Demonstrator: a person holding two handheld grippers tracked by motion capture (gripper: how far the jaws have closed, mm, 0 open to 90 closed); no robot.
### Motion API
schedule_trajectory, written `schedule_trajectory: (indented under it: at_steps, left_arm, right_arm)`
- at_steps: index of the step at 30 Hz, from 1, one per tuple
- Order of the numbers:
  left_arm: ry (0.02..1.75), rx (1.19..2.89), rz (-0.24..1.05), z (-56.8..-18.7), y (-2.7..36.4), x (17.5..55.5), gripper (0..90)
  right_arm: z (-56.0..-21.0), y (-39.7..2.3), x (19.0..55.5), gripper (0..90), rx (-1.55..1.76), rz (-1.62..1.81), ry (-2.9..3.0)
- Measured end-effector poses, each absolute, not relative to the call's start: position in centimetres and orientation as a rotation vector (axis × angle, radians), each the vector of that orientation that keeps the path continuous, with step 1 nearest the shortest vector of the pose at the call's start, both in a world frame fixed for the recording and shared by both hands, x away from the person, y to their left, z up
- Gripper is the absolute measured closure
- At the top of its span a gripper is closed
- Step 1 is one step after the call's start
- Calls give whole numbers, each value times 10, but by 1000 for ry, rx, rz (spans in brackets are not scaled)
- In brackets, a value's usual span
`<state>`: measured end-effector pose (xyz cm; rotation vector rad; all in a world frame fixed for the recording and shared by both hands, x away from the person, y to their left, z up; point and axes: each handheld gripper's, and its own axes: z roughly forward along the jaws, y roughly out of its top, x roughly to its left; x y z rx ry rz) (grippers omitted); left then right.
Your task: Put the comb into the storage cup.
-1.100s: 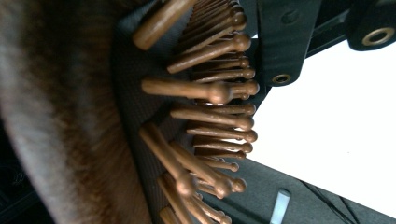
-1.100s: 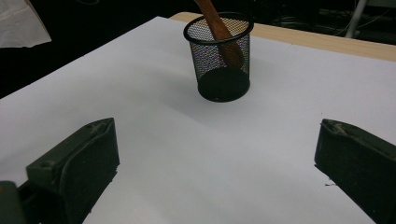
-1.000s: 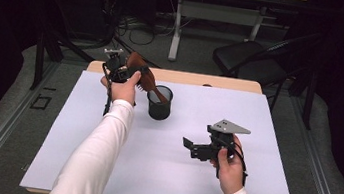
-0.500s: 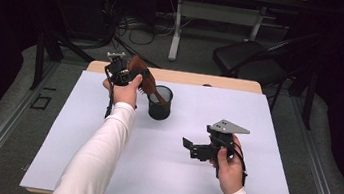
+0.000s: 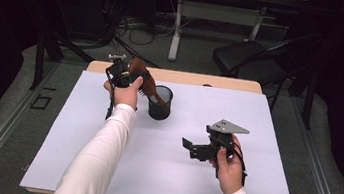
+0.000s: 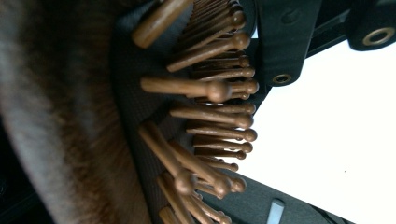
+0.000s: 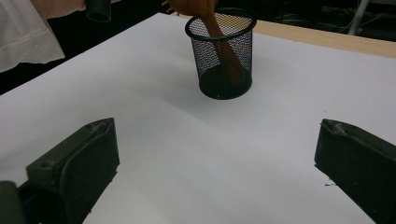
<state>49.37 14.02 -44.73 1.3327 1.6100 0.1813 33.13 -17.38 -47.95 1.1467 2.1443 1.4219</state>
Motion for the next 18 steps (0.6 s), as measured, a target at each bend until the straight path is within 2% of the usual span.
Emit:
schedule_trajectory:
  at_steps: [18]
  left_arm:
    - [1601, 1364, 204, -448, 135, 494, 476]
  right_arm:
    - [-480, -174, 332, 0, 1149, 1421, 2146]
